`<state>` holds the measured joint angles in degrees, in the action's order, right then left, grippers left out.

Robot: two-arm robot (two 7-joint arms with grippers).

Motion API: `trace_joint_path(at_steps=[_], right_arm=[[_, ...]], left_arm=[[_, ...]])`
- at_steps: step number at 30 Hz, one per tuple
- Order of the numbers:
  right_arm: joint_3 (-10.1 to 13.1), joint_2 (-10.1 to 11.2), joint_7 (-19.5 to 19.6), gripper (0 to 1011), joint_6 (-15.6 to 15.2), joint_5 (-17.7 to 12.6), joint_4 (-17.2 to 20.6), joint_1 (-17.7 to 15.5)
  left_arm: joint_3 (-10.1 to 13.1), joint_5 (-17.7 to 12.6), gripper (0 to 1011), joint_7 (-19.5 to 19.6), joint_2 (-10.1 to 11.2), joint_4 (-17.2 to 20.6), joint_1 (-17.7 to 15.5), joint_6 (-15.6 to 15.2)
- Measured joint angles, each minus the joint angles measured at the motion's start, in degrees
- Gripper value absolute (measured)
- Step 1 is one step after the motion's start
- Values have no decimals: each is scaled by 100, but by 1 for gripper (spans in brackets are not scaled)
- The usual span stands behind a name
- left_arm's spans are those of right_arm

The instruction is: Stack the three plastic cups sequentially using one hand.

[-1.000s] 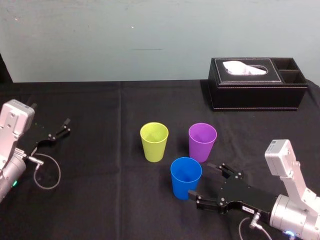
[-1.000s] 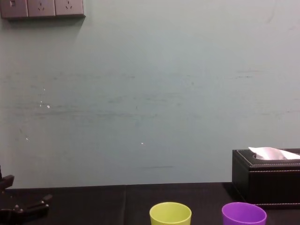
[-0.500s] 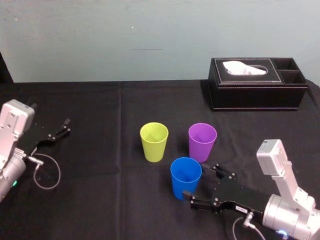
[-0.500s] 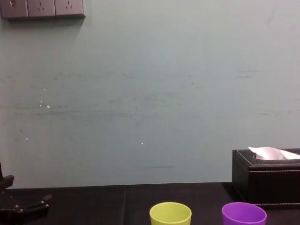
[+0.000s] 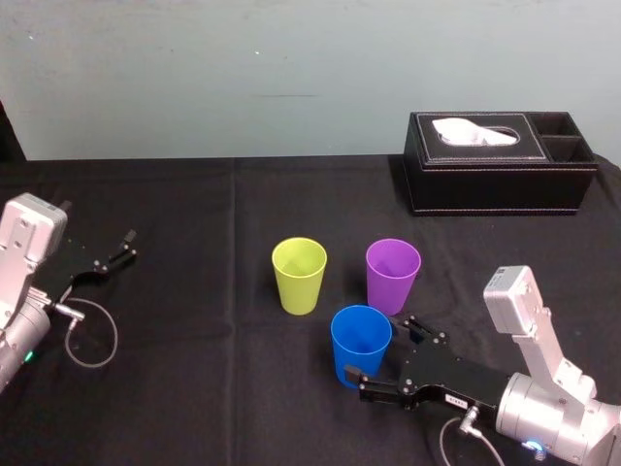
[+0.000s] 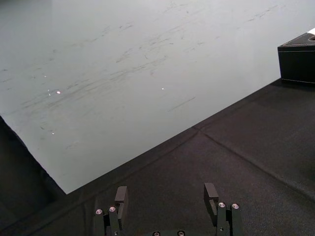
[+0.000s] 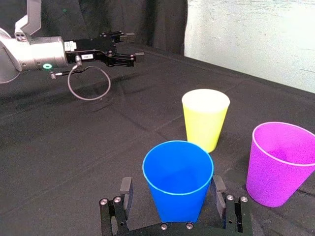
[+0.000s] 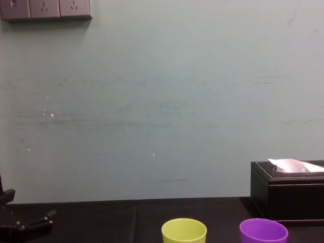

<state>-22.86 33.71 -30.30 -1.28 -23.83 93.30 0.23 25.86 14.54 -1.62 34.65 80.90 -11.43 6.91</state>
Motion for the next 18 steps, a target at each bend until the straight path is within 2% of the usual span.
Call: trace_joint_path(at_steps=[12,18], right_arm=[[-114,-158,91,1003,-24,118,-150,182],[-139,-172,121,1003,-45,164,-165,209]], left_arm=[[0,0,1010,0,0,0,0,0],[0,0,1010,0,0,0,0,0]])
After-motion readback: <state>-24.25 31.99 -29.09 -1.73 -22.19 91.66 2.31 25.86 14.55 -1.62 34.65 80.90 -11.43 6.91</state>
